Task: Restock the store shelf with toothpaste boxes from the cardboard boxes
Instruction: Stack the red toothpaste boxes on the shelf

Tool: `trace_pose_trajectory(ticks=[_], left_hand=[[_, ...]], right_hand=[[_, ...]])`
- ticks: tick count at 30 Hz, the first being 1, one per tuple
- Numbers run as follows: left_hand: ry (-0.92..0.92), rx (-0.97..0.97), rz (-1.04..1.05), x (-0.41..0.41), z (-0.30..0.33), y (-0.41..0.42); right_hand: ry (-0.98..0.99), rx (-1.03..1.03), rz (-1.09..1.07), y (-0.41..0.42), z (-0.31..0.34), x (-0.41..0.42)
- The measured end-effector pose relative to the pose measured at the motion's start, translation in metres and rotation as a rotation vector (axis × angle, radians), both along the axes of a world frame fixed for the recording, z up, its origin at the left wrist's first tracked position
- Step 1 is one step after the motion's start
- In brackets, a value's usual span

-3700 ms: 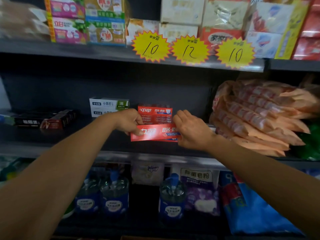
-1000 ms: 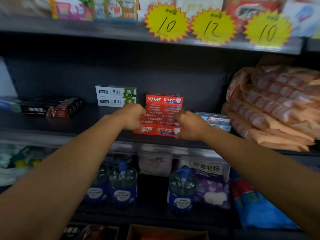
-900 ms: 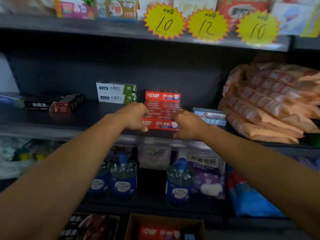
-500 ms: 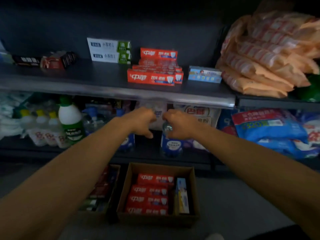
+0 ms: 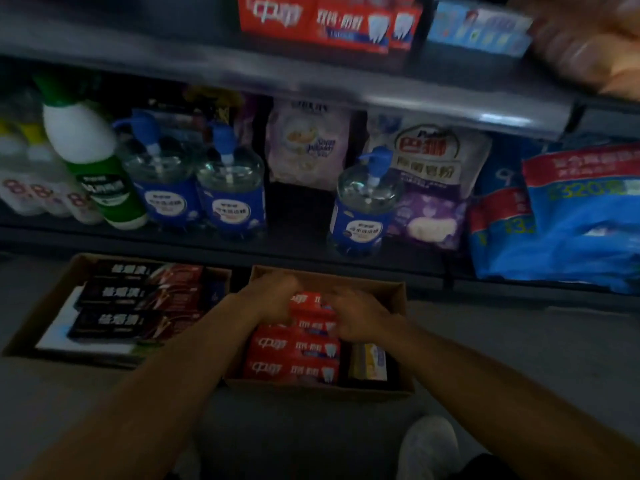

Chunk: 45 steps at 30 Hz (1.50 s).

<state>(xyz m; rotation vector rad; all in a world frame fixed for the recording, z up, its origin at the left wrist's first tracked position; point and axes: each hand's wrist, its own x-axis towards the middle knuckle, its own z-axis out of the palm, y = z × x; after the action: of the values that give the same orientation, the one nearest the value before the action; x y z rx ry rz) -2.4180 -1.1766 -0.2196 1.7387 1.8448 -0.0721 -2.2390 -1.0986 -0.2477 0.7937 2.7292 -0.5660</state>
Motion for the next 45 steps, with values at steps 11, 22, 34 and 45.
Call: trace_pose_trajectory(ticks=[11, 22, 34, 45], left_hand=[[-0.053, -0.144, 0.040, -0.007, -0.086, 0.007], [-0.079, -0.167, 0.038, -0.019, -0.103, 0.015], [-0.092, -0.151, 0.051, -0.022, -0.096, 0.019], [-0.071, -0.063, 0.007, -0.025, -0.023, 0.015]], right_hand=[[-0.203, -0.123, 0.026, -0.008, -0.101, -0.004], [-0.231, -0.325, -0.058, 0.013, -0.122, -0.008], [-0.234, -0.096, 0.152, -0.001, -0.132, -0.013], [-0.167, 0.034, 0.140, 0.014, -0.057, 0.000]])
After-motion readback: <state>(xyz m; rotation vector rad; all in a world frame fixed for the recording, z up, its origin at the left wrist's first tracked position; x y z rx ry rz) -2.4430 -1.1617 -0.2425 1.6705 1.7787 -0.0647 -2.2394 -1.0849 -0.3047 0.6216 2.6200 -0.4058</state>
